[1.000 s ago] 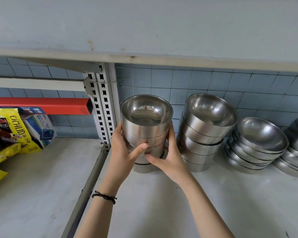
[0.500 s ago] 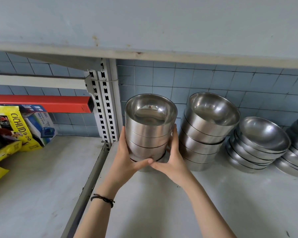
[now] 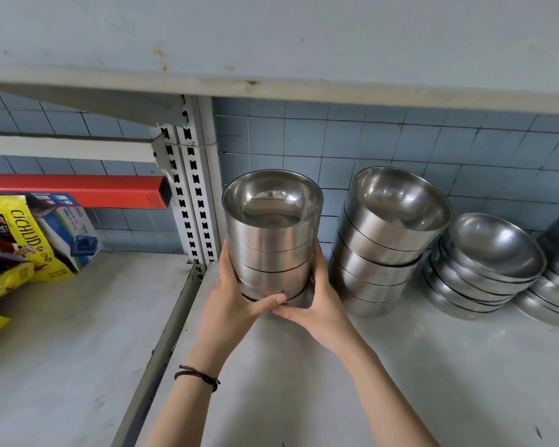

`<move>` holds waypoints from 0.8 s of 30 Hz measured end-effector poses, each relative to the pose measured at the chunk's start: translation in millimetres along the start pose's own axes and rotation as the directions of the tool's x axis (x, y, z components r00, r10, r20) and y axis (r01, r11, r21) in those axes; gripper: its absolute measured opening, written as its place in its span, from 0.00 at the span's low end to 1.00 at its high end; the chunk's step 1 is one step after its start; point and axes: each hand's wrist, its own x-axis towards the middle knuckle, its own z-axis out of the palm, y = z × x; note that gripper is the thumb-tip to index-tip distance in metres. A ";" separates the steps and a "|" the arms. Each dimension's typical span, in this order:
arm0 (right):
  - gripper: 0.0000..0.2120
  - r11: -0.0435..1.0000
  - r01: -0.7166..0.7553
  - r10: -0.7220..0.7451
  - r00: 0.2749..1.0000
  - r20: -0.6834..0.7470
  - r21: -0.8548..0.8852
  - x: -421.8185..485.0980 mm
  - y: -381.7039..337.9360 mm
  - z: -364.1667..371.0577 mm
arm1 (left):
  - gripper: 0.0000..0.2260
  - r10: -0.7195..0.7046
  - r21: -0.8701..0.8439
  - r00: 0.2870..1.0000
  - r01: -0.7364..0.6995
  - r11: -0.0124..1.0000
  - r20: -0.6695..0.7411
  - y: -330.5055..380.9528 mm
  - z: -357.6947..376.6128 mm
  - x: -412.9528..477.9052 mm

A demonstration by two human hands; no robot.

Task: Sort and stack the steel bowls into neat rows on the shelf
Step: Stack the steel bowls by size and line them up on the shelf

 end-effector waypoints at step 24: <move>0.52 0.997 0.072 -0.072 0.997 0.028 0.004 -3.9 -0.8 -0.2 | 0.54 0.154 -0.104 0.988 -0.153 0.983 0.007 -9.1 0.3 1.3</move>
